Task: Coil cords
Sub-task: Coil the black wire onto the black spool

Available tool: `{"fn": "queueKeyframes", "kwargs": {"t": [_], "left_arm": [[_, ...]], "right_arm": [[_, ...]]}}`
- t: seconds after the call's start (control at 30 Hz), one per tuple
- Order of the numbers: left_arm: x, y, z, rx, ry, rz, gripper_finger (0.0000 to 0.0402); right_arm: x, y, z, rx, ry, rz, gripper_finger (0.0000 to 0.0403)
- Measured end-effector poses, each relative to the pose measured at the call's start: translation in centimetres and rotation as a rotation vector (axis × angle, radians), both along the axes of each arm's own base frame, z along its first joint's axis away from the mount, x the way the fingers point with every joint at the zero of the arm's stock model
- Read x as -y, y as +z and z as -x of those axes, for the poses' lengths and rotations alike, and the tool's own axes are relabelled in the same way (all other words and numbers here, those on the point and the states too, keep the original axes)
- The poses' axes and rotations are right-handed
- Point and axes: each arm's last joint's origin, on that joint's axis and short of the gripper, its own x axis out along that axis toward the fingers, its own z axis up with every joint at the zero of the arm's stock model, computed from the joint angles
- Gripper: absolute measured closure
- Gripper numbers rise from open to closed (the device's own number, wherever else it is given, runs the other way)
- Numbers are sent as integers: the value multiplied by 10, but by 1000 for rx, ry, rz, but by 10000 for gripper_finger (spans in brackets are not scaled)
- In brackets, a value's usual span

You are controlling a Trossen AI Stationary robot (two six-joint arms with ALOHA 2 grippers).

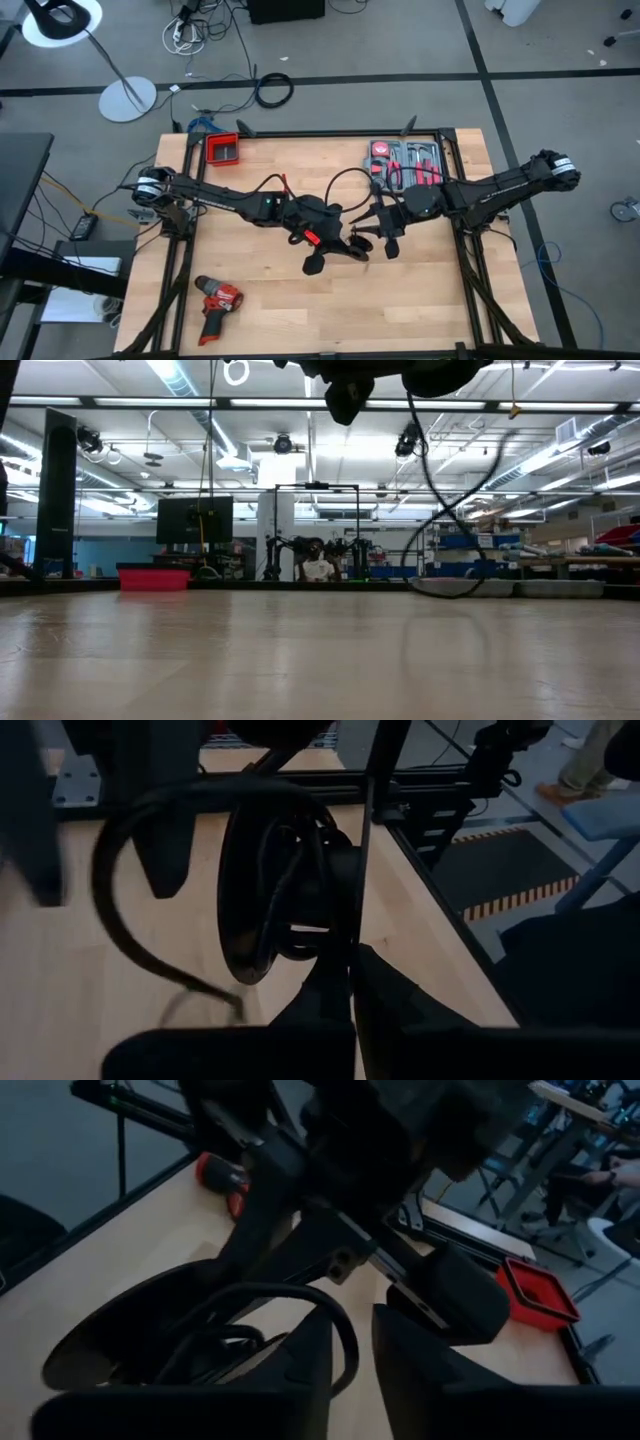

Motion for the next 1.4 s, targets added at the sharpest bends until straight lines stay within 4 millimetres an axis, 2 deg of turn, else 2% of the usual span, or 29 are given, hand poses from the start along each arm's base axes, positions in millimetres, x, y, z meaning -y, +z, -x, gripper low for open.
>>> {"fn": "queueKeyframes", "kwargs": {"t": [0.13, 0.63, 1.0, 1.2, 1.4], "left_arm": [[0, 0, 0, 13, -16, -30, 401], [-1, -1, 0, 59, -66, -181, 401], [0, 1, 0, 108, -98, -270, 401], [0, 5, -2, 177, -113, -309, 401], [0, 6, -3, 193, -112, -314, 401]], "right_arm": [[3, 1, -1, 3, 17, -27, 313], [13, 2, 2, -35, 32, -146, 312], [19, 15, 1, -88, 27, -350, 314], [23, 14, 1, -137, 13, -501, 314], [26, 12, 2, -169, -32, -577, 317]]}}
